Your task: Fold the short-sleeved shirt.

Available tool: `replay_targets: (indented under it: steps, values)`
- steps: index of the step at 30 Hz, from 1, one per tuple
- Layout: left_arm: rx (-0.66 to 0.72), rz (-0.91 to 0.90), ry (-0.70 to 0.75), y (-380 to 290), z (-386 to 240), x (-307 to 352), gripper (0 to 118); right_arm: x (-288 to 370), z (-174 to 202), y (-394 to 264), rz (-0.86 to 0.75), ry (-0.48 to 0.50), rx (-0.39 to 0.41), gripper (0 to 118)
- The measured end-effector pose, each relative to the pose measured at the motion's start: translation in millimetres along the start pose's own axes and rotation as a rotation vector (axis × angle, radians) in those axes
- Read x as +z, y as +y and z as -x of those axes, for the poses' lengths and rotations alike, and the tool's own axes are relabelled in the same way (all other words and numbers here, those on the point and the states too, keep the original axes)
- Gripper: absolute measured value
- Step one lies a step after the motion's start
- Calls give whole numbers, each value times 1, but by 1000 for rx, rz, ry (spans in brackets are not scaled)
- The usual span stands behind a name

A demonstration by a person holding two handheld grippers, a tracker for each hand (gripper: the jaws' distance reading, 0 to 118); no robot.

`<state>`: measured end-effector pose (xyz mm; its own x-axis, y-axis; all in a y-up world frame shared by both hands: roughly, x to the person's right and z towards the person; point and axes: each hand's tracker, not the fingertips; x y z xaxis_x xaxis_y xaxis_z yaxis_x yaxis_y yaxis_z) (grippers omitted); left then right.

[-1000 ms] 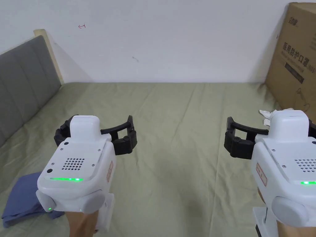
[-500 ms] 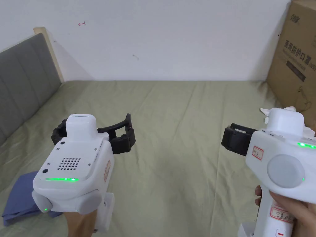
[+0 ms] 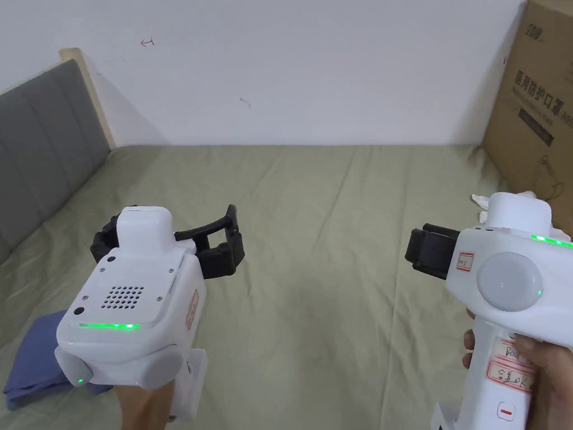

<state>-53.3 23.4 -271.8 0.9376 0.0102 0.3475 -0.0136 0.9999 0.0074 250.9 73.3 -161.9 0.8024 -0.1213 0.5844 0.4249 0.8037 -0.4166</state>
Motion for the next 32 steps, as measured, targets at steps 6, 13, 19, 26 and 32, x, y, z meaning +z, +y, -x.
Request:
replay_targets:
  steps: [6,13,19,26,32]
  values:
    - [-2,-2,2,1,0,1,118,0,-1,-1,1,1,-1,118]
    - [-6,-1,6,0,1,1,118,-1,1,-7,-123,-11,58,118]
    - [-8,-6,11,0,3,1,118,5,-4,-26,-454,16,92,118]
    - [-2,-11,14,0,5,2,118,12,-4,-35,-608,-2,159,118]
    - [2,-16,15,1,5,3,118,14,-5,-34,-607,6,157,118]
